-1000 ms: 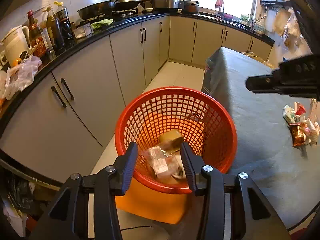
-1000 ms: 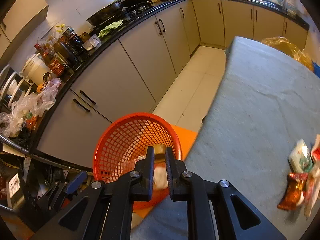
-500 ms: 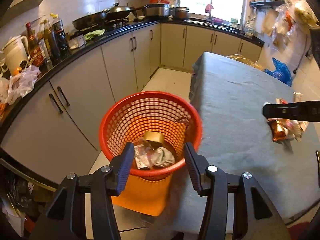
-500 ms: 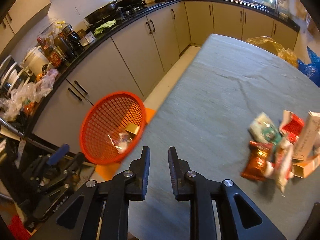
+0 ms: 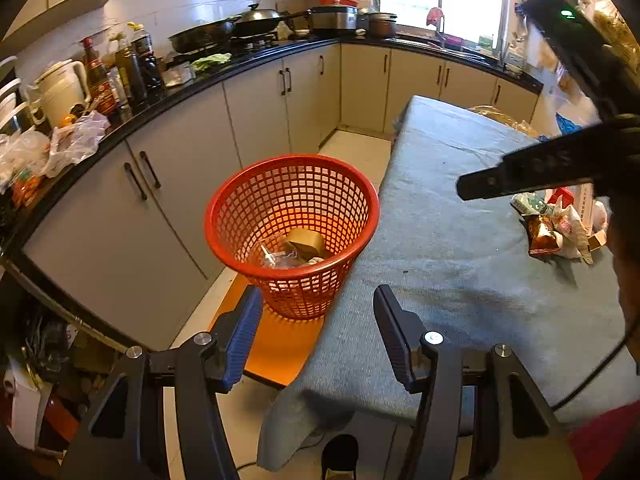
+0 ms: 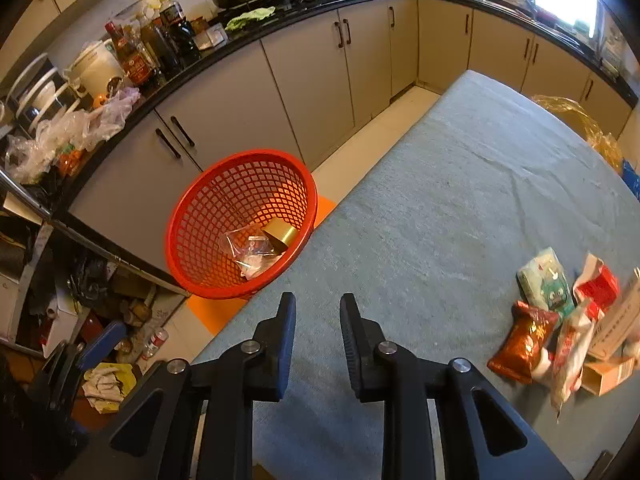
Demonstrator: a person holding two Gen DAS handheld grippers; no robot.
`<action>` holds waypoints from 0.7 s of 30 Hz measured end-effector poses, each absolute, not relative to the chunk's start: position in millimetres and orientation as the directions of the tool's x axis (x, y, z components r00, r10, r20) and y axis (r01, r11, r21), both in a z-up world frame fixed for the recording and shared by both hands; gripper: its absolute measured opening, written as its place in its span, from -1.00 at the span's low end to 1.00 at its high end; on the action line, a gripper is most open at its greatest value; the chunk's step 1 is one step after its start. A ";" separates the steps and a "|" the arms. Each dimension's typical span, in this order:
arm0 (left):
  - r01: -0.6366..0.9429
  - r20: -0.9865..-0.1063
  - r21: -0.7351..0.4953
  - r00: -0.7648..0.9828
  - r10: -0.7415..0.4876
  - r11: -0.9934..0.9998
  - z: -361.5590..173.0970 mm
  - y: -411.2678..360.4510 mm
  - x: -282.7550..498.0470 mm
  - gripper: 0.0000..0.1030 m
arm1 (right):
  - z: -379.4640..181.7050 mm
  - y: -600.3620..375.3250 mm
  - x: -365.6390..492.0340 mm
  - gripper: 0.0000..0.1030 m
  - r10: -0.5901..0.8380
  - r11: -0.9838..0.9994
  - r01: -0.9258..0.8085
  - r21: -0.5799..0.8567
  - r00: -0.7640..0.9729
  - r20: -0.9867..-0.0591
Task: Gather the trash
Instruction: 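Return both open tools to the table above the remaining trash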
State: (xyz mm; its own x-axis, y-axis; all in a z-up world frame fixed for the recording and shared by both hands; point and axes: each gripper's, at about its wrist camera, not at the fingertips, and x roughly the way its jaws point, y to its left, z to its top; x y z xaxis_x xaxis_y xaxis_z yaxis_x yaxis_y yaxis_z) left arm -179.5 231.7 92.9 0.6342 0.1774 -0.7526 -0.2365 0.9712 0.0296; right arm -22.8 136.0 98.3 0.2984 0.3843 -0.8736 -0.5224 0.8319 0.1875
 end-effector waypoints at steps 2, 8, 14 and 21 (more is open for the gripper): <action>-0.260 -0.744 0.024 0.641 0.191 0.965 94.8 230.6 -184.0 0.11 | 94.7 139.4 -20.9 -0.53 0.373 0.832 -0.526 0.175 0.297 -0.879; -0.259 -0.738 0.029 0.645 0.196 0.965 96.0 221.0 -182.9 0.14 | 91.5 134.0 -18.4 -0.51 0.330 0.846 -0.516 0.130 0.317 -0.889; -0.155 -0.749 0.014 0.653 0.113 0.988 99.5 192.3 -168.3 0.27 | 101.1 78.8 -12.4 -0.31 0.311 0.906 -0.393 0.153 0.378 -0.872; 0.035 -0.764 -0.013 0.645 -0.032 0.999 99.5 134.2 -136.4 0.27 | 118.2 -37.3 -17.1 -0.25 0.219 0.975 -0.143 0.170 0.484 -0.848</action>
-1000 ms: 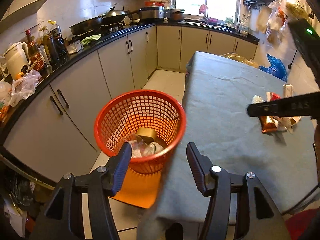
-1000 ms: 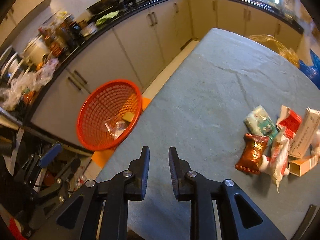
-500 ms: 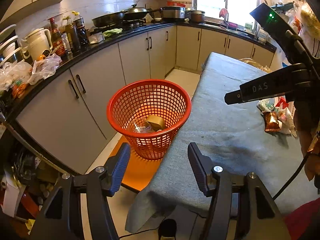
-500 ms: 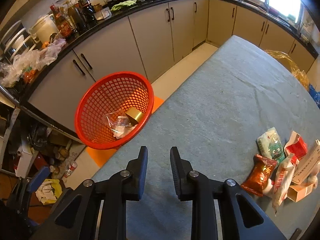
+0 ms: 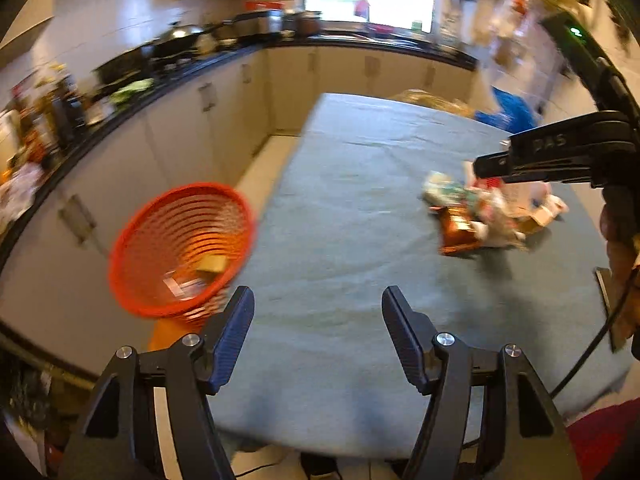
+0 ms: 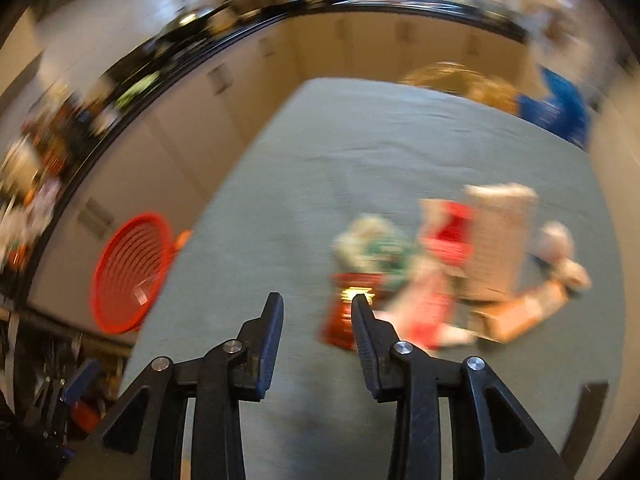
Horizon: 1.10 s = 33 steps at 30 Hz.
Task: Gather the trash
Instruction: 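Return both open tools to the table above the remaining trash, then grasp the red-printed snack bag with the left tool while the right tool grasps the orange box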
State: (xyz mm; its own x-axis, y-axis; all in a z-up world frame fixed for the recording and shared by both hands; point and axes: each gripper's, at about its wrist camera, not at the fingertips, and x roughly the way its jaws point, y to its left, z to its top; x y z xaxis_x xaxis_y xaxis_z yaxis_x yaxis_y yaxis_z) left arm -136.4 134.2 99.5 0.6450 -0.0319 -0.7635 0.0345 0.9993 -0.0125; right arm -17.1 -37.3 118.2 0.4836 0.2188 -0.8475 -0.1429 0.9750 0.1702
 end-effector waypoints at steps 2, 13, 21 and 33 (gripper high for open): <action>0.083 -0.773 -0.030 0.630 -0.076 0.996 96.4 116.9 -128.5 0.27 | 119.8 -78.3 -24.1 -0.25 0.183 0.982 -0.049 0.183 0.505 -0.844; 0.283 -0.791 -0.167 0.533 -0.300 0.944 85.1 27.5 -91.3 0.28 | 111.7 -217.1 -77.0 -0.22 0.098 0.944 0.225 0.242 0.507 -0.856; 0.210 -0.789 -0.274 0.509 -0.344 0.939 84.3 3.9 -35.1 0.33 | 105.9 -245.9 -89.2 -0.15 0.143 0.944 0.189 0.269 0.501 -0.854; 0.235 -0.883 -0.180 0.390 -0.262 0.955 37.0 -56.6 31.1 0.01 | 88.8 -267.3 -67.4 -0.07 0.238 0.919 0.180 0.350 0.454 -0.859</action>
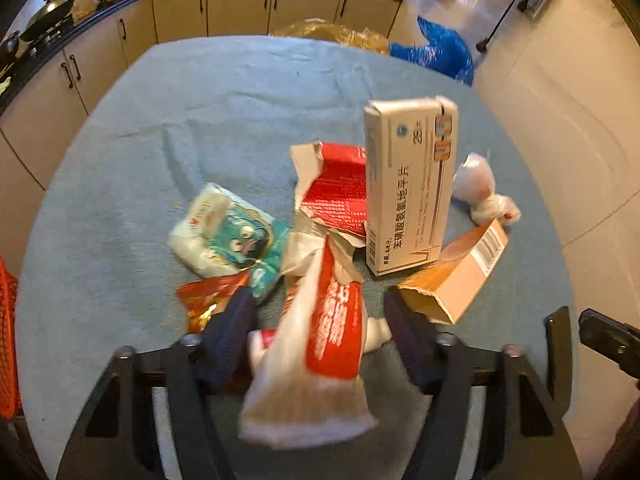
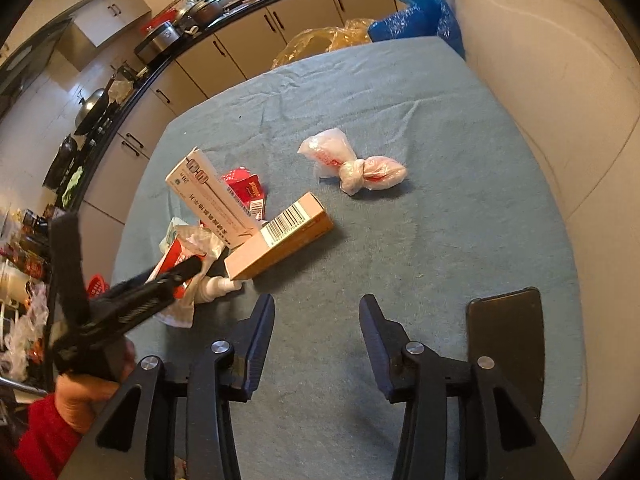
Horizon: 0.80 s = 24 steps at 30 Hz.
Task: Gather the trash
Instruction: 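Grasp the red-printed snack bag with the left tool while the right tool grasps the orange box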
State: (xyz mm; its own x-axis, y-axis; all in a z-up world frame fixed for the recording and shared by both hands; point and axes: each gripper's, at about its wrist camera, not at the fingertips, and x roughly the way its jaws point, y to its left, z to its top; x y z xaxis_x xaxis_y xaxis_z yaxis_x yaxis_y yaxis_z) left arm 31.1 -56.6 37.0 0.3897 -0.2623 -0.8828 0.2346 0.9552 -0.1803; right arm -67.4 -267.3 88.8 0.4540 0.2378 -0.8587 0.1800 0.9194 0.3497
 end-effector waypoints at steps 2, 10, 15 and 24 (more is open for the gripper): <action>0.235 -0.893 -0.173 0.373 -0.253 0.957 30.0 -61.4 32.8 -0.18 | 86.7 -267.5 -60.5 -0.05 0.250 0.911 0.190 0.365 0.449 -0.858; 0.253 -0.853 -0.180 0.441 -0.279 0.951 51.3 -55.8 6.0 -0.31 | 58.9 -258.5 -15.5 0.03 0.330 0.845 0.284 0.454 0.392 -0.859; 0.288 -0.805 -0.143 0.523 -0.280 0.947 83.0 -33.4 -30.2 -0.31 | 39.4 -250.0 13.0 0.03 0.348 0.805 0.353 0.477 0.370 -0.861; 0.239 -0.780 -0.089 0.588 -0.216 0.967 103.9 8.4 -62.4 -0.31 | 16.6 -236.2 37.3 -0.07 0.272 0.813 0.433 0.389 0.308 -0.912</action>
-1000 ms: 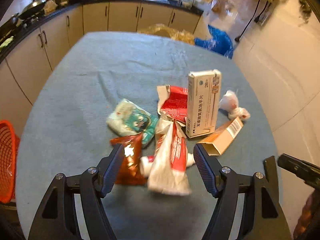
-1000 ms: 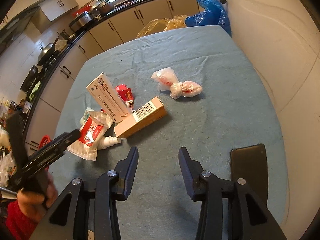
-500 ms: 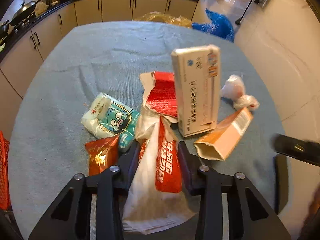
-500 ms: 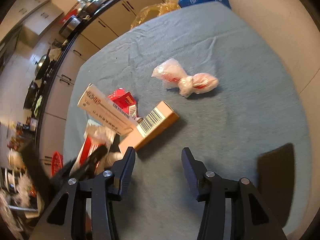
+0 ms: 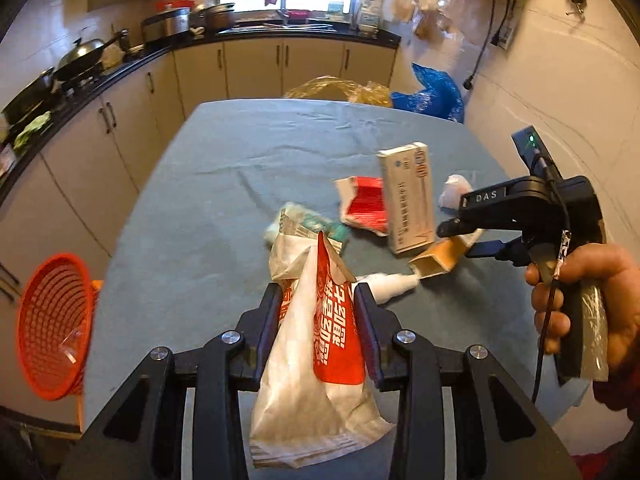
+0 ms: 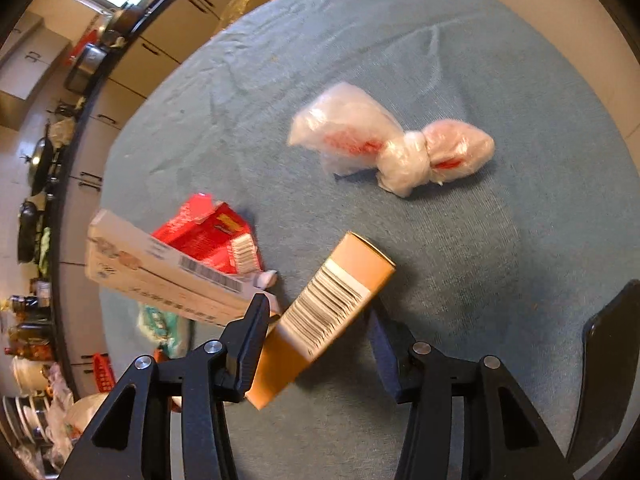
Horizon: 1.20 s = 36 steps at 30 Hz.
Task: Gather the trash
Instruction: 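Grasp the red-printed snack bag with the left tool while the right tool grasps the orange box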
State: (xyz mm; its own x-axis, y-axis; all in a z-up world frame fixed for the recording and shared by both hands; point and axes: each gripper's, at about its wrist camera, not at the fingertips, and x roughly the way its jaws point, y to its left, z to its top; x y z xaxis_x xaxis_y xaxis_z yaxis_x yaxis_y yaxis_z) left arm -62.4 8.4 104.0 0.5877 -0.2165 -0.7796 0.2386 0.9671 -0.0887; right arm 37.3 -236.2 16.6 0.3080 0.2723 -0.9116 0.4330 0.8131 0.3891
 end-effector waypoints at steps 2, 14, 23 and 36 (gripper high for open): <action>0.226 -0.781 -0.082 0.590 -0.203 0.971 104.0 13.9 -65.6 -0.31 | 14.1 -239.4 33.9 -0.29 0.264 0.815 0.438 0.379 0.301 -0.917; 0.148 -0.762 -0.099 0.624 -0.171 0.984 113.2 51.0 -88.1 -0.31 | 72.0 -227.8 -20.5 -0.53 0.309 0.861 0.235 0.450 0.461 -0.832; 0.053 -0.743 -0.106 0.660 -0.115 0.993 122.9 86.9 -103.1 -0.31 | 124.9 -143.0 -32.8 -0.53 0.399 0.905 -0.072 0.419 0.483 -0.779; -0.124 -0.735 -0.115 0.678 0.000 0.986 125.4 158.9 -131.7 -0.31 | 126.4 -34.7 -27.0 -0.53 0.478 0.876 -0.276 0.396 0.385 -0.789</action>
State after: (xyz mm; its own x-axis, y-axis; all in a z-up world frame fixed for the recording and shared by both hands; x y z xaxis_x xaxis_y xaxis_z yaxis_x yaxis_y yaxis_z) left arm -131.7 158.9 125.4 0.6784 -0.0003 -0.7347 -0.1242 0.9856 -0.1151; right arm -27.0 -34.7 126.4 0.3851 0.4782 -0.7894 -0.2756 0.8759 0.3961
